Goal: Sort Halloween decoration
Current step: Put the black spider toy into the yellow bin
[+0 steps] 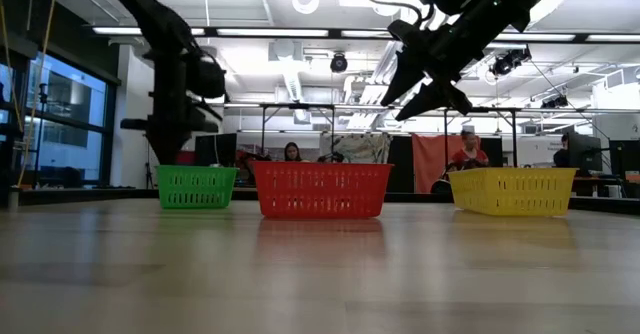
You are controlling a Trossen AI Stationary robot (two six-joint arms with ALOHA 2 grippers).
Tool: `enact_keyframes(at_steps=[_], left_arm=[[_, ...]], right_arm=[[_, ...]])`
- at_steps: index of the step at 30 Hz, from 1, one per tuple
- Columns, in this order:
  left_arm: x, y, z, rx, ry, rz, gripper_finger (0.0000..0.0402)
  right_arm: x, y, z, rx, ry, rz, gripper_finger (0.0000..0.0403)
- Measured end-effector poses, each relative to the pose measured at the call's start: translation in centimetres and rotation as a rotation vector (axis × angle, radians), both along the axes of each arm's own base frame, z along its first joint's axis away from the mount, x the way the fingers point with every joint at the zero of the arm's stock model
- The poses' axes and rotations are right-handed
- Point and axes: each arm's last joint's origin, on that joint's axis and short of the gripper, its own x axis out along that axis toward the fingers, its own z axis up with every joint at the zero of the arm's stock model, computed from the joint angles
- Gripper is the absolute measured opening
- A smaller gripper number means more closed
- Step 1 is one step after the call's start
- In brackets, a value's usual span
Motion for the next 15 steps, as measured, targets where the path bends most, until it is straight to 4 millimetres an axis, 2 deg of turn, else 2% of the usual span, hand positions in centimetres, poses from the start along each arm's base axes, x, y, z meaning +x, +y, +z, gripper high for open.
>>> enact_keyframes(at_steps=[4, 10, 15], left_arm=[[-0.3, -2.7, 0.6, 0.003, -0.030, 0.012, 0.0000], [-0.1, -6.6, -0.5, -0.042, -0.026, 0.019, 0.0000], [0.6, -7.2, -1.4, -0.008, -0.069, 0.017, 0.0000]], right_arm=[[0.0, 0.0, 0.0, 0.008, -0.003, -0.006, 0.0177], [0.0, 0.0, 0.0, 0.006, -0.003, -0.006, 0.0177], [0.0, 0.0, 0.0, 0.006, -0.002, -0.006, 0.0177]])
